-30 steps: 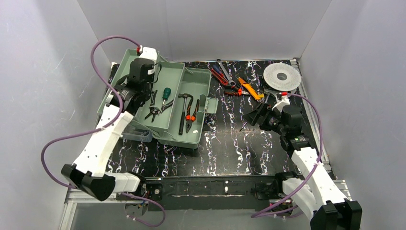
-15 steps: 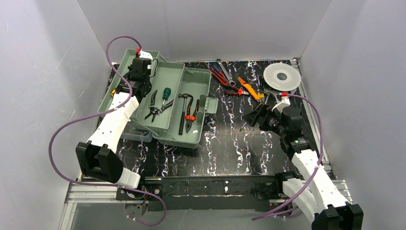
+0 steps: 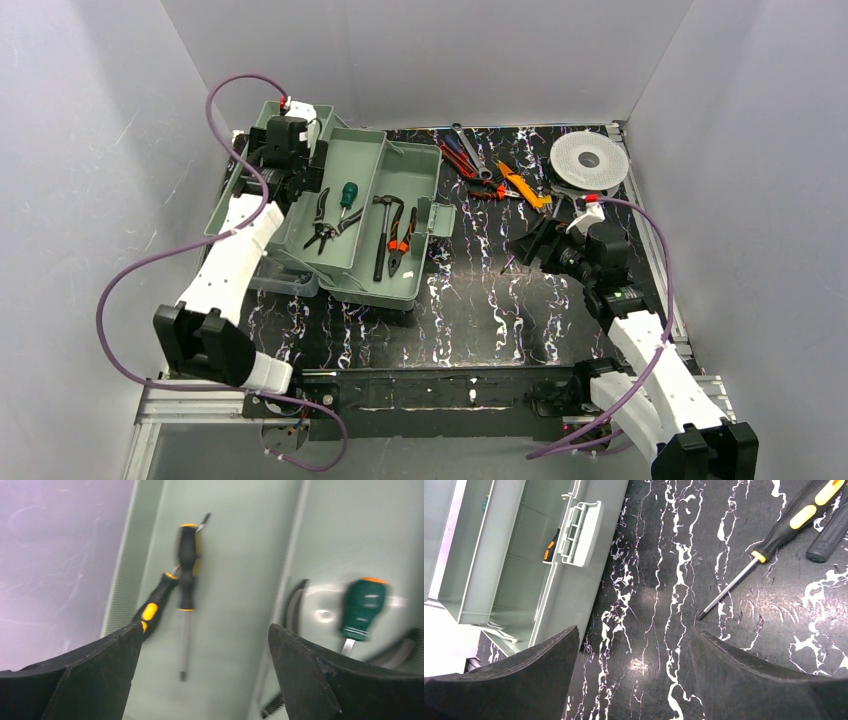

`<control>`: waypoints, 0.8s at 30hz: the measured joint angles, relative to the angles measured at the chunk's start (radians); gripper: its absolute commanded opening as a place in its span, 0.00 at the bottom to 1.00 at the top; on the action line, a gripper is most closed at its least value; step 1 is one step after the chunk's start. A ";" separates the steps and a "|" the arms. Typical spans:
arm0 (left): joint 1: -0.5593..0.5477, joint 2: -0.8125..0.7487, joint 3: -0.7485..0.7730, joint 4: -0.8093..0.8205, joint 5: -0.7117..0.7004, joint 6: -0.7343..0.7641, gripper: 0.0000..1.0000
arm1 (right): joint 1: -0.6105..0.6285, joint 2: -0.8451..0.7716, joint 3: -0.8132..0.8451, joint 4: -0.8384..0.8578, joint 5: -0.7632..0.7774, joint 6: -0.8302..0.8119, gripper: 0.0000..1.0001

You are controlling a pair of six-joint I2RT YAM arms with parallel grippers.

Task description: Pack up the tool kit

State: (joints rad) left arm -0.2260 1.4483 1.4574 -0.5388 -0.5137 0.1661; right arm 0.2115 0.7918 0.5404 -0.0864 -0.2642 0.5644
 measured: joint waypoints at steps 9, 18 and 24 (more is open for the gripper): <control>-0.010 -0.267 -0.128 0.079 0.264 -0.085 0.98 | 0.001 0.063 0.016 -0.013 0.009 -0.020 0.87; -0.010 -0.426 -0.308 0.249 0.533 -0.202 0.98 | 0.080 0.148 0.110 -0.051 0.066 -0.079 0.83; -0.011 -0.393 -0.330 0.311 0.690 -0.288 0.98 | 0.145 0.286 0.234 -0.053 0.166 -0.126 0.81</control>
State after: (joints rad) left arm -0.2367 1.0554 1.1275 -0.2283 0.1761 -0.1223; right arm 0.3561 1.0779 0.7742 -0.1394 -0.0982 0.4389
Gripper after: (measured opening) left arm 0.981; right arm 0.835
